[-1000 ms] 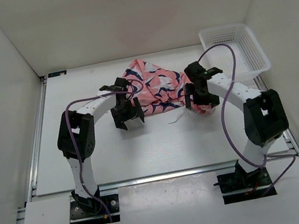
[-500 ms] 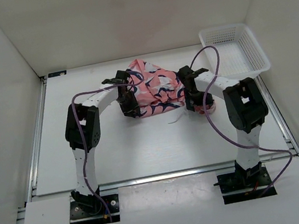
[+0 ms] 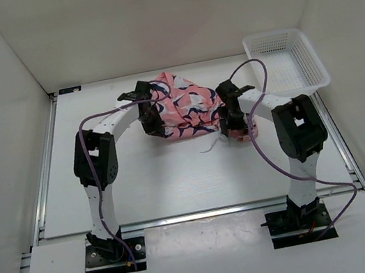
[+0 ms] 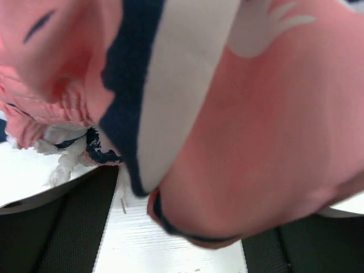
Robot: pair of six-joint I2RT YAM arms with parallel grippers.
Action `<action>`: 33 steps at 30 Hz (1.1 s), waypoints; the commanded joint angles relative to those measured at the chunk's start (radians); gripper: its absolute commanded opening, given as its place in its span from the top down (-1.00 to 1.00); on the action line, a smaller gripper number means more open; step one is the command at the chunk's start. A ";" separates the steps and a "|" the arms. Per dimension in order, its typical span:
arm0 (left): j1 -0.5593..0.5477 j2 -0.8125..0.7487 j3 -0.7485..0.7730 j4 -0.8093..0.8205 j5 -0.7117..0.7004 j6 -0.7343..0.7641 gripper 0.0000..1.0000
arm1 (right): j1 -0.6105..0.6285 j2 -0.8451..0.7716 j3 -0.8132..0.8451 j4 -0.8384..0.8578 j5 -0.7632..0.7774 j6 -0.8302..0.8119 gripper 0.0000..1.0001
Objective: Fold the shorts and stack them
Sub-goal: Flatten the shorts out
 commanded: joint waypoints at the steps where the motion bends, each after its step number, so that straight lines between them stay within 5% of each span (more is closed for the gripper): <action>1: 0.014 -0.163 0.005 -0.019 -0.045 0.024 0.79 | -0.005 0.002 -0.004 0.040 -0.031 -0.015 -0.46; 2: 0.015 -0.179 0.005 -0.019 -0.045 0.039 0.79 | -0.005 0.002 -0.014 0.040 -0.031 -0.015 -0.34; 5: 0.025 -0.225 0.016 -0.039 -0.055 0.069 0.79 | -0.014 -0.021 -0.034 0.066 -0.040 -0.006 0.53; 6: 0.025 -0.225 0.032 -0.051 -0.055 0.078 0.79 | -0.014 -0.030 -0.034 0.066 -0.055 -0.006 1.00; 12: 0.071 -0.285 0.241 -0.190 -0.092 0.115 0.79 | -0.023 -0.198 0.097 0.066 -0.339 -0.108 1.00; 17: 0.154 -0.182 0.700 -0.379 -0.101 0.136 0.79 | -0.074 -0.210 0.468 -0.090 -0.549 -0.119 1.00; 19: 0.180 -0.182 0.770 -0.427 -0.101 0.150 0.79 | -0.119 -0.238 0.562 -0.091 -0.642 -0.084 1.00; 23: 0.257 -0.252 0.663 -0.415 -0.101 0.170 0.79 | -0.219 -0.291 0.507 -0.091 -0.816 -0.001 1.00; 28: 0.266 -0.450 0.284 -0.280 -0.088 0.210 0.74 | -0.233 -0.455 0.151 -0.036 -0.766 0.082 1.00; 29: 0.266 -0.450 0.254 -0.257 -0.088 0.210 0.62 | -0.233 -0.466 0.110 -0.020 -0.749 0.096 1.00; 31: 0.277 -0.387 0.276 -0.231 -0.062 0.210 -0.33 | -0.270 -0.445 0.061 0.041 -0.735 0.163 0.92; 33: 0.277 -0.282 0.360 -0.244 -0.028 0.210 -0.79 | -0.293 -0.353 0.061 0.073 -0.737 0.194 0.39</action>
